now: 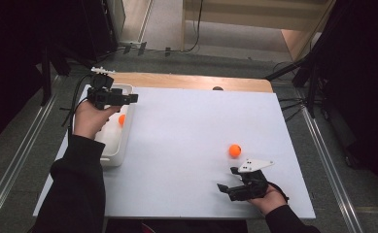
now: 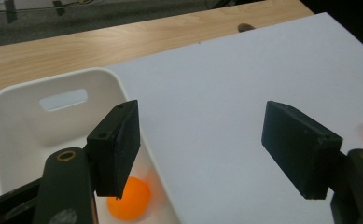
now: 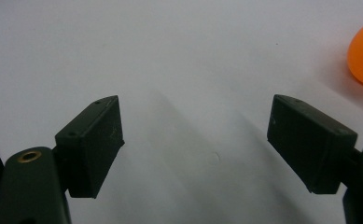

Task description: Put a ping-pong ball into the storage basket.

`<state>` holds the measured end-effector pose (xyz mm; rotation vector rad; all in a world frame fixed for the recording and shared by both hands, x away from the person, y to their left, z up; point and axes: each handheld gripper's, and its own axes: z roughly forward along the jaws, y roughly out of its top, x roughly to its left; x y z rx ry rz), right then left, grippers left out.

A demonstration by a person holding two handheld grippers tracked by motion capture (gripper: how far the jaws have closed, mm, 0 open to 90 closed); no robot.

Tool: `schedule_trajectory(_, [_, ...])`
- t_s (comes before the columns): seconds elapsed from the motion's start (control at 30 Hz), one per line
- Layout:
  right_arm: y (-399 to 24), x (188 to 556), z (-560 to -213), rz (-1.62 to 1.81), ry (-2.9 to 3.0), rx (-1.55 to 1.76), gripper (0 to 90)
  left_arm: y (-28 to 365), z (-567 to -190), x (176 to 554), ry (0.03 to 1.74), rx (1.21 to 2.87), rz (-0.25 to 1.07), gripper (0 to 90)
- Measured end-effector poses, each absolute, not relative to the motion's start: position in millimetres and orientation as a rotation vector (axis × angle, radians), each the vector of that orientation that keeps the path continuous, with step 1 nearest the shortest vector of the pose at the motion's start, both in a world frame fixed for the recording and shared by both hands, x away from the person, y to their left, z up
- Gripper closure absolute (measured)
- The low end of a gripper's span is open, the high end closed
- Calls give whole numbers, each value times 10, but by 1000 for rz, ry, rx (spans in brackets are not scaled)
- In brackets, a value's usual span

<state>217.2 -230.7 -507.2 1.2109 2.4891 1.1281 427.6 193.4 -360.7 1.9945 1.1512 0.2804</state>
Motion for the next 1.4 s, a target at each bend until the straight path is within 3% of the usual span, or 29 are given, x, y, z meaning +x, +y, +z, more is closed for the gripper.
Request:
schedule_trajectory(0.4, [-2314, 2171, -5065, 1132, 2480, 1215, 168, 1730, -3600, 4211, 1046, 2020, 197, 285])
schedule_trajectory(1.4, [-2306, 2181, -5069, 1126, 2490, 1207, 168, 1259, -3765, 4099, 862, 2119, 126, 284])
